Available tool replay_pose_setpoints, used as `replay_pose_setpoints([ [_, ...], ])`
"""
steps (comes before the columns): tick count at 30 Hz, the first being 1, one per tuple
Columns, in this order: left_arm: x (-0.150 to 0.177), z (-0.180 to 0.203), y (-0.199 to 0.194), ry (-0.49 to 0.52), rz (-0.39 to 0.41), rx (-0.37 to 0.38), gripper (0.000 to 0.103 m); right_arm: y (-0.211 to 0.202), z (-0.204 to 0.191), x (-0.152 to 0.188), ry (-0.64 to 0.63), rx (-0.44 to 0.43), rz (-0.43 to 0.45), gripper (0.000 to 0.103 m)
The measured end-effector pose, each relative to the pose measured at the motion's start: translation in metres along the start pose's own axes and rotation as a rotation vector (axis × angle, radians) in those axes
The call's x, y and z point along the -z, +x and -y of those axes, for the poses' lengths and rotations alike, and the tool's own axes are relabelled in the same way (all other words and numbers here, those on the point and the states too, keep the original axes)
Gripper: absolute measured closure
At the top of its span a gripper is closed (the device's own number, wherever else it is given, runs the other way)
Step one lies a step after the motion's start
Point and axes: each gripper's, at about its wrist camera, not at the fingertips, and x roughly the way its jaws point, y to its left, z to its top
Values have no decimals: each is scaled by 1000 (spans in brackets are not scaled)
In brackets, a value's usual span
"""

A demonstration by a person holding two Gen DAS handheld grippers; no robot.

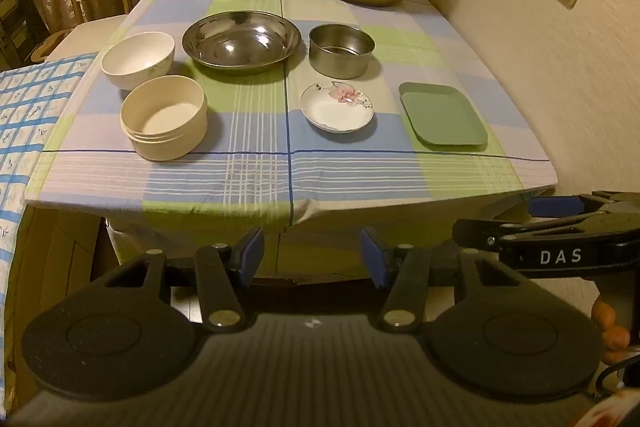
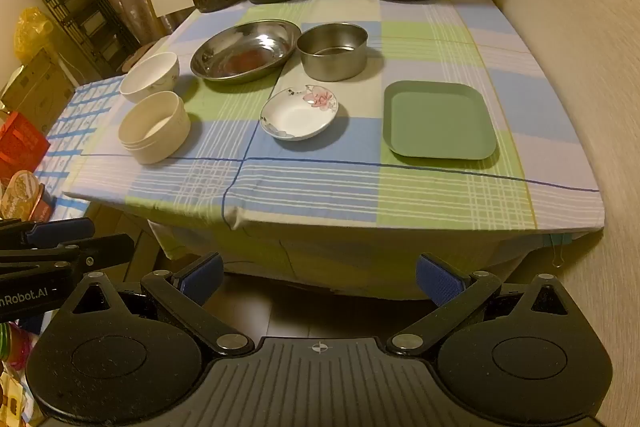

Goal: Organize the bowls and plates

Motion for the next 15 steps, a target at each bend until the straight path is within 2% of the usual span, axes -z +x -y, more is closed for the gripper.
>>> replay_pose_setpoints([
  [15, 0, 0, 0, 3, -2, -1, 52, 1, 1, -2, 0, -1, -2, 1],
])
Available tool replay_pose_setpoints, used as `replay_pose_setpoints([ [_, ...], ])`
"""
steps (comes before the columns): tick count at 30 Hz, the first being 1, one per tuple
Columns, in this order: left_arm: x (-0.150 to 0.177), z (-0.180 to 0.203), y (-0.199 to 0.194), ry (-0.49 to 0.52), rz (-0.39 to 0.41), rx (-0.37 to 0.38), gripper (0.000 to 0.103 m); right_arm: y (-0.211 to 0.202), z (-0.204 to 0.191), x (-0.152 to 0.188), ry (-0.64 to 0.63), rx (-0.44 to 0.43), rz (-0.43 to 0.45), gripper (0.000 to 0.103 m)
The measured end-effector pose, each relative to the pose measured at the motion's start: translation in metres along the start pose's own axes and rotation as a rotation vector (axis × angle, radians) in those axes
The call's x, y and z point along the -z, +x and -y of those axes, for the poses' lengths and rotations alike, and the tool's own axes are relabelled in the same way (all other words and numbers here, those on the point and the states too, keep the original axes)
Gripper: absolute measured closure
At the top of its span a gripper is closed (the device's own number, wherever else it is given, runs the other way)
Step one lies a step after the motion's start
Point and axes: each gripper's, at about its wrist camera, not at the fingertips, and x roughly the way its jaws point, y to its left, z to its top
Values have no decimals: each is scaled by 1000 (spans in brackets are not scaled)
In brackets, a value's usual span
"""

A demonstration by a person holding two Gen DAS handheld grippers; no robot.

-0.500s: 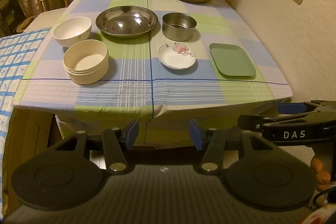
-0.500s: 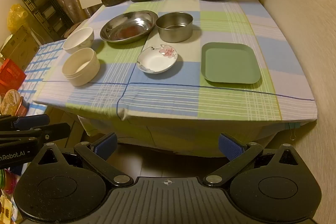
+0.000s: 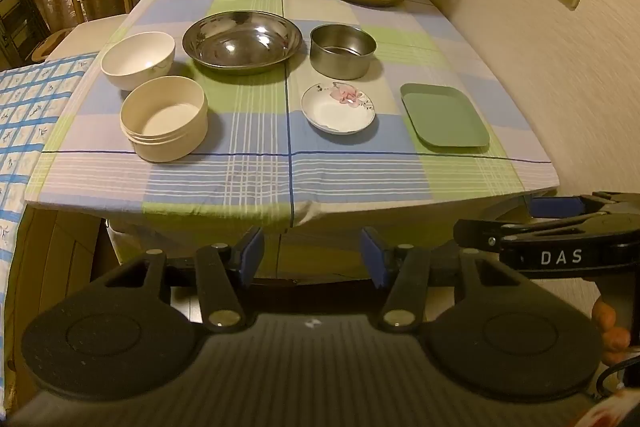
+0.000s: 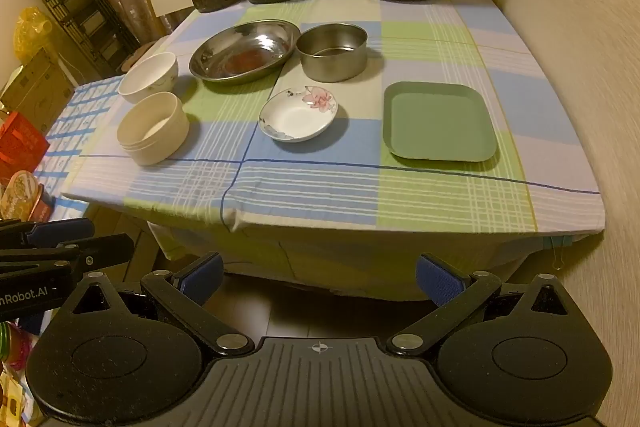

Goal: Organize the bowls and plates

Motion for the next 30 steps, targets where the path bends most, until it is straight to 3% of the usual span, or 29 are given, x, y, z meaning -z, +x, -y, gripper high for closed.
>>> replay_pose_setpoints([
  [30, 0, 0, 0, 1, -2, -2, 52, 3, 1, -3, 0, -1, -1, 1],
])
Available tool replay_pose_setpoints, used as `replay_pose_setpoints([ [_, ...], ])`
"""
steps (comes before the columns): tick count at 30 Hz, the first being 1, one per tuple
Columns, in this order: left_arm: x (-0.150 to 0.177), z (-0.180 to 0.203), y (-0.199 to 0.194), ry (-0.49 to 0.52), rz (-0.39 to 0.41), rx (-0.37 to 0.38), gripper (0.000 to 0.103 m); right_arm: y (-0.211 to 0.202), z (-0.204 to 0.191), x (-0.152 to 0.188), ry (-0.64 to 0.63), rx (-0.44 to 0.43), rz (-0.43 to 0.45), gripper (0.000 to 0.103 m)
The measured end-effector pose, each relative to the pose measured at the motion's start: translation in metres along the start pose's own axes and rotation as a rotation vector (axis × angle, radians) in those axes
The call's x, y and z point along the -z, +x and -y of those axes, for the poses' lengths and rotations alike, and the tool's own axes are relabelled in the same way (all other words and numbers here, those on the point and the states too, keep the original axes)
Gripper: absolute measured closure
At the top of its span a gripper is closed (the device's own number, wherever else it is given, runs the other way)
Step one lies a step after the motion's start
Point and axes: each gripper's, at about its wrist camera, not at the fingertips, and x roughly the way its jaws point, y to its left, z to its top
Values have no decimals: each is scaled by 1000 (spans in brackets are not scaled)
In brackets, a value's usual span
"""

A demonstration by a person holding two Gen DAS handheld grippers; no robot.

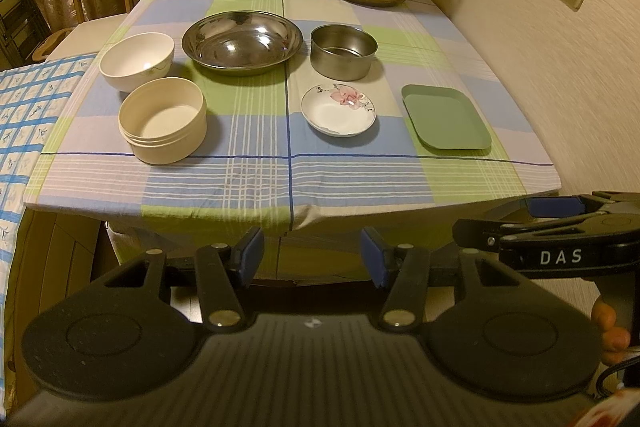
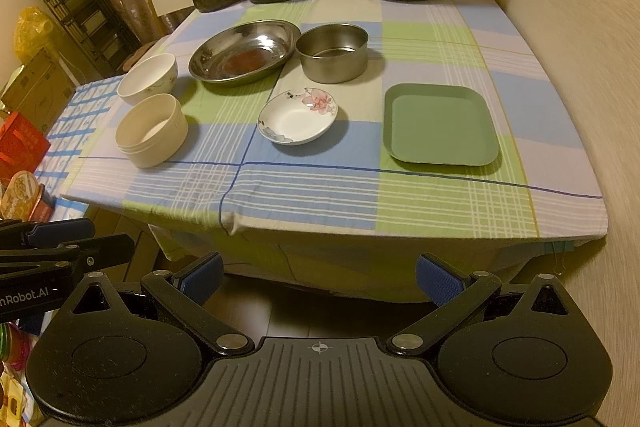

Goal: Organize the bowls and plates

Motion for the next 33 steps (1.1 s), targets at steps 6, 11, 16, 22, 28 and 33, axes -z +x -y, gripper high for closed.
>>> replay_pose_setpoints([
  [6, 0, 0, 0, 0, 0, -1, 52, 0, 1, 0, 0, 0, 0, 1],
  [11, 0, 0, 0, 0, -1, 0, 52, 0, 2, -1, 1, -1, -1, 1],
  [16, 0, 0, 0, 0, -1, 0, 52, 0, 3, -1, 1, -1, 0, 1],
  [22, -1, 1, 2, 1, 0, -1, 52, 0, 3, -2, 1, -1, -1, 1],
  [28, -1, 1, 2, 1, -1, -1, 52, 1, 4, -2, 2, -2, -1, 1],
  [33, -1, 1, 2, 1, -2, -1, 52, 2, 5, -3, 2, -2, -2, 1],
])
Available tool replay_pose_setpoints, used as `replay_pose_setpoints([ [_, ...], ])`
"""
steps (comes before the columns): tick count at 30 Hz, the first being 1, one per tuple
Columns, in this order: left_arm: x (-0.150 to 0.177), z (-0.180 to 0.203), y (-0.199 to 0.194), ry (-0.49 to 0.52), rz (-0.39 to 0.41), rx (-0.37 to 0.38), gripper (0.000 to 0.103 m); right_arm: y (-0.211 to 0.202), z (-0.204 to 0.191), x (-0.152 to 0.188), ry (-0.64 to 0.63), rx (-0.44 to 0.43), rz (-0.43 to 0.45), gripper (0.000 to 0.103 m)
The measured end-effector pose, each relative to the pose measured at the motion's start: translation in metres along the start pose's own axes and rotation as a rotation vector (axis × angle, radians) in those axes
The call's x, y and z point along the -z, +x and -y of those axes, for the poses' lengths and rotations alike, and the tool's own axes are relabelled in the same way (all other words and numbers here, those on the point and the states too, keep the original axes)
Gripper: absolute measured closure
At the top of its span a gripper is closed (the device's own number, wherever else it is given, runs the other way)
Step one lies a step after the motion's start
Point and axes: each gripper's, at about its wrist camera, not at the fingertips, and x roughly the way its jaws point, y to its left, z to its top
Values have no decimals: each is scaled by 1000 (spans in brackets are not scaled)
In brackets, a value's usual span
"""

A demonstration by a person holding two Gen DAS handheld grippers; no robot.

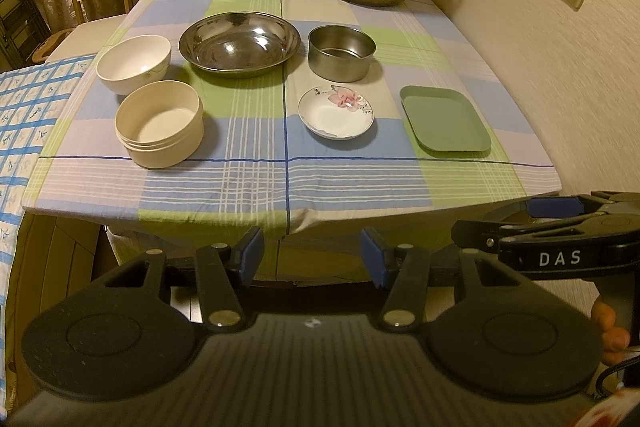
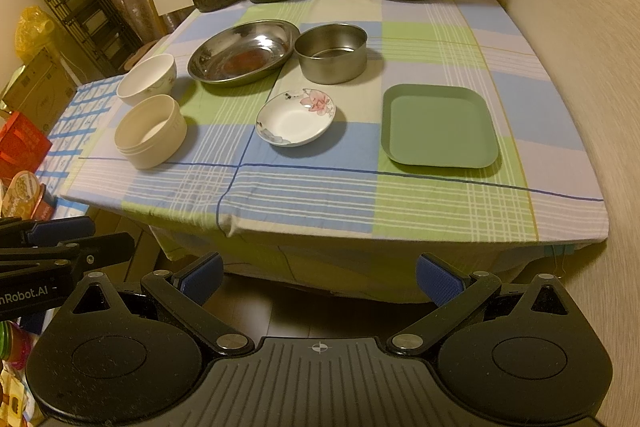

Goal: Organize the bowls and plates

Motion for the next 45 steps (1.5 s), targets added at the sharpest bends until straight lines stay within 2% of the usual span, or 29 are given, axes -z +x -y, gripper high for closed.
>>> replay_pose_setpoints([
  [14, -7, 5, 12, 4, -13, 9, 52, 2, 8, -2, 7, 0, -2, 1],
  [24, -15, 16, 27, 4, -50, 37, 52, 6, 25, -9, 28, -4, -10, 1],
  [35, -39, 44, 62, 38, -69, 37, 52, 15, 76, -18, 146, 48, -14, 1],
  [45, -66, 74, 98, 80, -88, 52, 52, 27, 119, -31, 188, 91, -2, 1],
])
